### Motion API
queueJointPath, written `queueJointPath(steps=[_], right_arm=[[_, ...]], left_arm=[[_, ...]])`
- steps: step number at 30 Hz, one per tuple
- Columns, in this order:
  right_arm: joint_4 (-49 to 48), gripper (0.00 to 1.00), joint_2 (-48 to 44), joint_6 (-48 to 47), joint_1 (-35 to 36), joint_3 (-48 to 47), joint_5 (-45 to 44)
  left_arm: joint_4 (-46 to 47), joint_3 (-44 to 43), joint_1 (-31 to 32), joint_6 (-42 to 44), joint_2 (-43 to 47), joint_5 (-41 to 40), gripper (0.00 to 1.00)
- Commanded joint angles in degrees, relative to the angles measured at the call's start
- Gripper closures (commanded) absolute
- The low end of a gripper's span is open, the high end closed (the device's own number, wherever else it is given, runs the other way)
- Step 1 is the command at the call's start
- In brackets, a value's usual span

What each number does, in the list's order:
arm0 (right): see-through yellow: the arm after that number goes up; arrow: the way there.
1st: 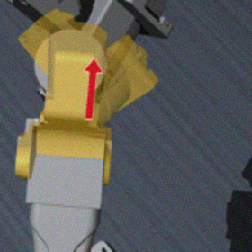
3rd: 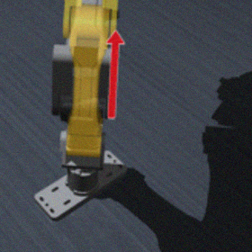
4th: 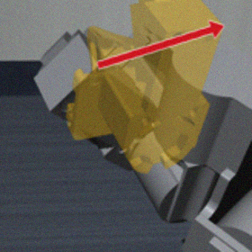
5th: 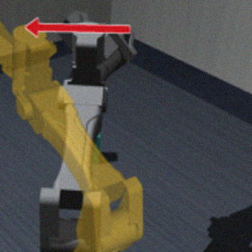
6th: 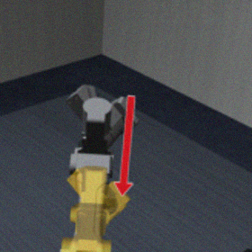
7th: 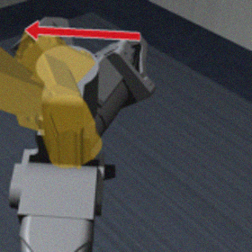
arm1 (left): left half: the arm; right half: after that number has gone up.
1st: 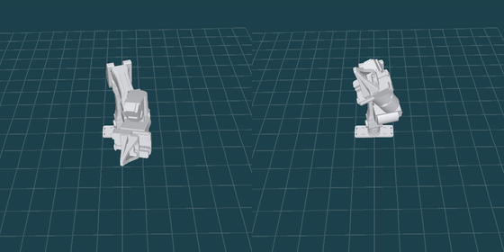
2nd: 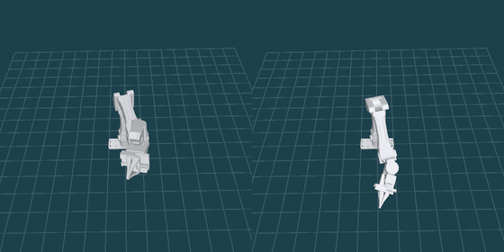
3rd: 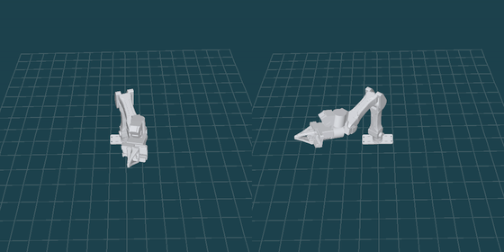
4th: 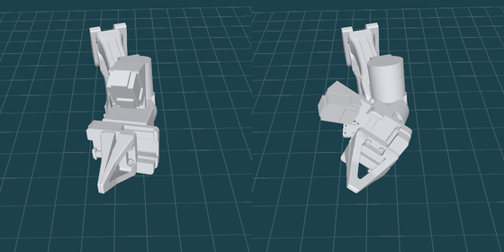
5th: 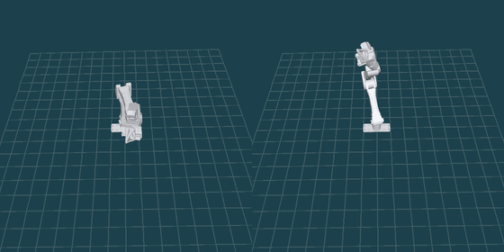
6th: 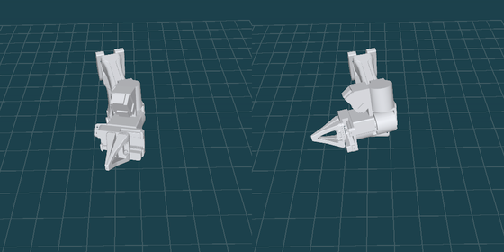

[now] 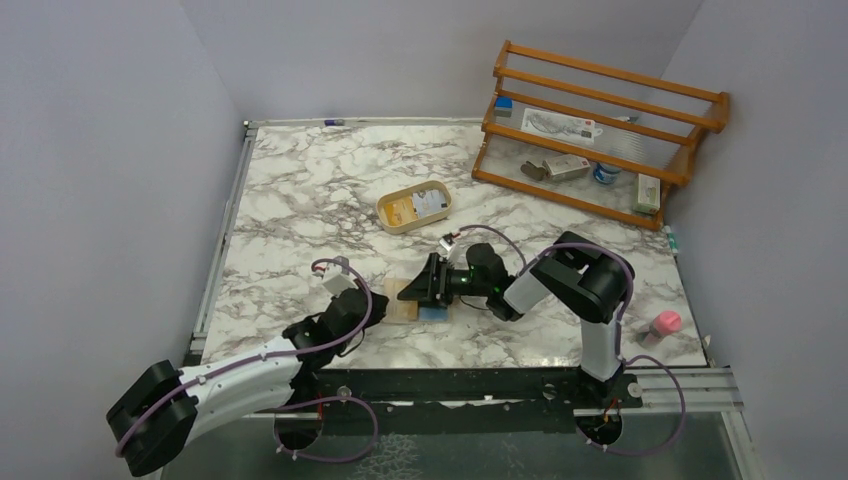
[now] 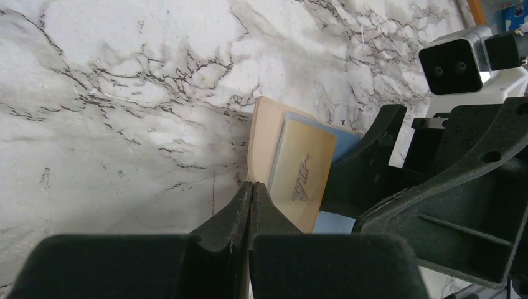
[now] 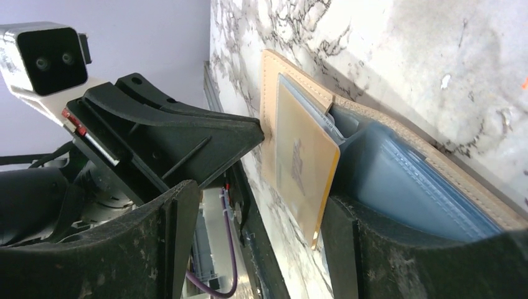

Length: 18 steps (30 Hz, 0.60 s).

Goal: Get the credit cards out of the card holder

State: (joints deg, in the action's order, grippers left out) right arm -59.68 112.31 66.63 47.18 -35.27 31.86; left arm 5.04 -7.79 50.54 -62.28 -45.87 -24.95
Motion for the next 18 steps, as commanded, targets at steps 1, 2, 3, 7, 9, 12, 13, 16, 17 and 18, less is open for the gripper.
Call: queueJointPath(steps=[1, 2, 3, 7, 9, 12, 13, 16, 17, 18], right_arm=[[-6.8, 0.27, -1.3, 0.0, -0.9, 2.1, 2.4], [-8.0, 0.27, -1.4, 0.1, -1.1, 2.5, 2.8], [-9.4, 0.27, -1.1, 0.4, -1.4, 3.0, 3.4], [-22.9, 0.29, 3.2, 5.5, -3.0, 4.4, 8.1], [-25.5, 0.30, 4.4, 7.0, -3.3, 4.8, 8.9], [-25.5, 0.31, 4.7, 7.0, -3.7, 5.3, 9.2], [-24.4, 0.32, 4.4, 6.4, -3.9, 5.5, 9.3], [-18.1, 0.32, 2.3, 3.2, -4.2, 5.7, 9.2], [-15.2, 0.32, 1.4, 1.8, -4.3, 5.6, 9.0], [-12.5, 0.32, 0.4, 0.4, -4.4, 5.5, 8.8]], left_arm=[[0.7, -0.1, 1.0, -2.0, -1.0, 3.6, 1.00], [1.3, 0.3, 0.9, -1.9, -1.2, 3.6, 1.00], [2.3, 0.8, 0.8, -1.9, -1.1, 3.6, 1.00], [8.0, 4.3, 0.2, -1.2, 0.3, 4.3, 1.00], [6.6, 3.2, -0.1, 0.1, -0.1, 3.9, 1.00], [5.4, 1.8, -0.5, 1.7, -1.3, 3.8, 1.00], [5.3, 1.5, -0.7, 2.0, -1.7, 3.9, 1.00], [5.8, 0.7, -1.1, 2.6, -2.9, 4.0, 1.00], [6.1, 0.6, -1.3, 2.6, -3.4, 4.1, 1.00], [6.3, 0.5, -1.4, 2.7, -3.9, 4.2, 1.00]])
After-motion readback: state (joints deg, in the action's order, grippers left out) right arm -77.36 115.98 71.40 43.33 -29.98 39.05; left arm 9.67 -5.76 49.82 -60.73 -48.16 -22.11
